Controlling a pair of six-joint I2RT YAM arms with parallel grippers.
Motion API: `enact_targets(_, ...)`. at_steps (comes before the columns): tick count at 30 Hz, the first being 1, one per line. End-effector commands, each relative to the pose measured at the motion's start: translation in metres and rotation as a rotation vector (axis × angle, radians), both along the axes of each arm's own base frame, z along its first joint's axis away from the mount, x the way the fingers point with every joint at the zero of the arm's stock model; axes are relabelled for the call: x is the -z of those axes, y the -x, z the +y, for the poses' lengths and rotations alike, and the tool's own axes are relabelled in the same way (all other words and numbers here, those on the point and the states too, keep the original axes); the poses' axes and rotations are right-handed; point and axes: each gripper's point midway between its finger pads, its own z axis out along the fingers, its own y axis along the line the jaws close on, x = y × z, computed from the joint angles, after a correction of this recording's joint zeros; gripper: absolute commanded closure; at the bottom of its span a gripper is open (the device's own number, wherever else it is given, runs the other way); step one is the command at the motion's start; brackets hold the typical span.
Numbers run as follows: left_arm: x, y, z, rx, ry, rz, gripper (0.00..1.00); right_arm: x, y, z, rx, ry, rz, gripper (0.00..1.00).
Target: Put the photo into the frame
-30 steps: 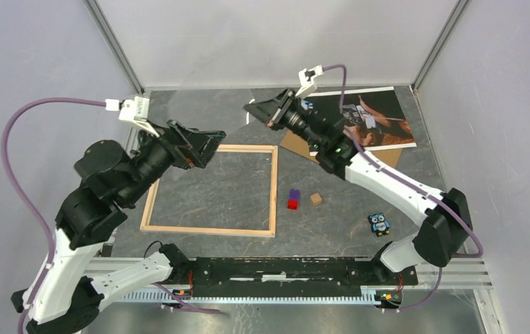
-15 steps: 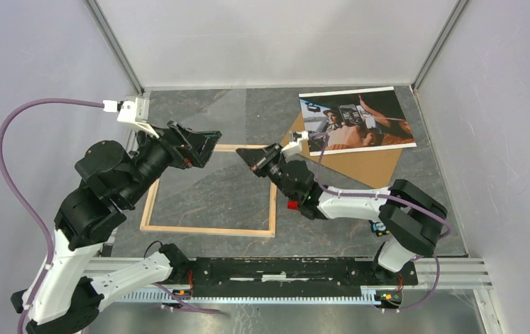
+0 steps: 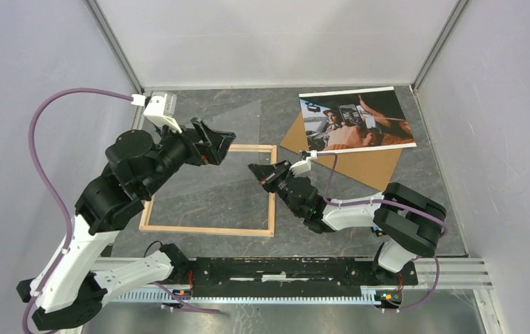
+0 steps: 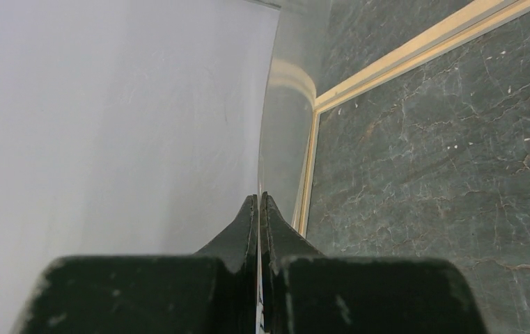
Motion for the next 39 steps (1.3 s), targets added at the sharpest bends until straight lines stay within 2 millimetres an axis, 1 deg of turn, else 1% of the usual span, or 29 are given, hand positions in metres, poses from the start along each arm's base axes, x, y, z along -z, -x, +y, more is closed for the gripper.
enact_targets(1,-0.017,0.005,-0.008,0.068,-0.007,-0.046,0.00,-0.033,-0.002,0.002,-0.005,-0.113,-0.025,1.00)
enact_targets(5,-0.017,0.010,-0.001,0.064,-0.041,-0.027,0.00,-0.028,0.002,0.015,-0.056,-0.127,-0.015,1.00)
enact_targets(8,-0.018,0.013,0.007,0.047,-0.060,-0.030,0.00,-0.023,0.010,0.026,-0.090,-0.127,-0.007,1.00)
enact_targets(12,-0.015,0.012,0.018,0.007,-0.101,-0.031,0.00,-0.014,0.020,0.033,-0.116,-0.137,0.010,1.00)
enact_targets(13,-0.015,0.012,0.019,0.003,-0.109,-0.030,0.00,-0.014,0.023,0.035,-0.122,-0.140,0.008,1.00)
enact_targets(15,-0.012,0.010,0.019,-0.002,-0.121,-0.026,0.00,-0.006,0.028,0.037,-0.129,-0.118,0.017,1.00)
enact_targets(19,-0.004,0.006,0.016,-0.002,-0.140,-0.011,0.00,0.007,0.035,0.034,-0.132,-0.113,0.031,1.00)
enact_targets(22,0.004,0.002,0.011,0.006,-0.158,0.005,0.00,0.018,0.040,0.026,-0.135,-0.078,0.034,1.00)
enact_targets(23,0.007,0.001,0.009,0.008,-0.164,0.009,0.00,0.022,0.041,0.023,-0.134,-0.060,0.028,0.99)
enact_targets(25,0.015,-0.002,0.007,0.009,-0.173,0.018,0.00,0.033,0.044,0.019,-0.134,-0.025,0.033,0.92)
enact_targets(26,0.017,-0.003,0.006,0.008,-0.173,0.021,0.00,0.036,0.045,0.017,-0.142,-0.010,0.029,0.92)
enact_targets(30,0.027,-0.008,0.000,0.012,-0.190,0.038,0.00,0.045,0.052,0.018,-0.185,0.015,0.013,1.00)
enact_targets(34,0.037,-0.015,-0.001,-0.002,-0.225,0.045,0.00,0.050,0.059,0.016,-0.216,0.015,0.001,1.00)
enact_targets(39,0.049,-0.027,-0.007,-0.019,-0.247,0.042,0.00,0.053,0.061,0.018,-0.231,0.006,-0.003,1.00)
